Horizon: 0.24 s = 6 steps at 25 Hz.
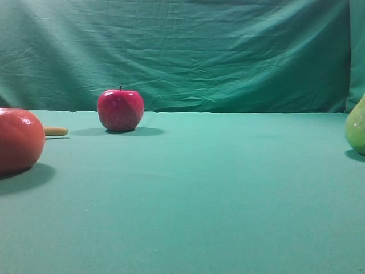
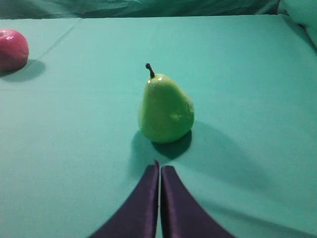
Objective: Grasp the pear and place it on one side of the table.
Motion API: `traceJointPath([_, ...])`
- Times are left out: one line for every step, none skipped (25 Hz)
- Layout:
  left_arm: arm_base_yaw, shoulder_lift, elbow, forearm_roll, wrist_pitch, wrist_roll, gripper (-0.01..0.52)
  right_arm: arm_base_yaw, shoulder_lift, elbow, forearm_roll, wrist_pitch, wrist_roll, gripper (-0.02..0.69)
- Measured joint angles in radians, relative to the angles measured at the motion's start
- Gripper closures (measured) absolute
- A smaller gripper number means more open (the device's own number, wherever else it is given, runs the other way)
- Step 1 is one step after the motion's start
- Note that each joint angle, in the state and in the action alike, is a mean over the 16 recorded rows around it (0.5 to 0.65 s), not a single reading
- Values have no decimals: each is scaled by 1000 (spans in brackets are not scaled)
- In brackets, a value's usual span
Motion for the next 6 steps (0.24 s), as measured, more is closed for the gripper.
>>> traceJointPath([0,0,0,0,0,0,514,0,0,0,0,0,0,665])
traceJointPath([0,0,0,0,0,0,514,0,0,0,0,0,0,665])
traceJointPath([0,0,0,0,0,0,514,0,0,0,0,-1,1,665])
traceJointPath([0,0,0,0,0,0,514,0,0,0,0,-1,1,665])
traceJointPath([0,0,0,0,0,0,514,0,0,0,0,-1,1,665])
traceJointPath([0,0,0,0,0,0,514,0,0,0,0,-1,1,665])
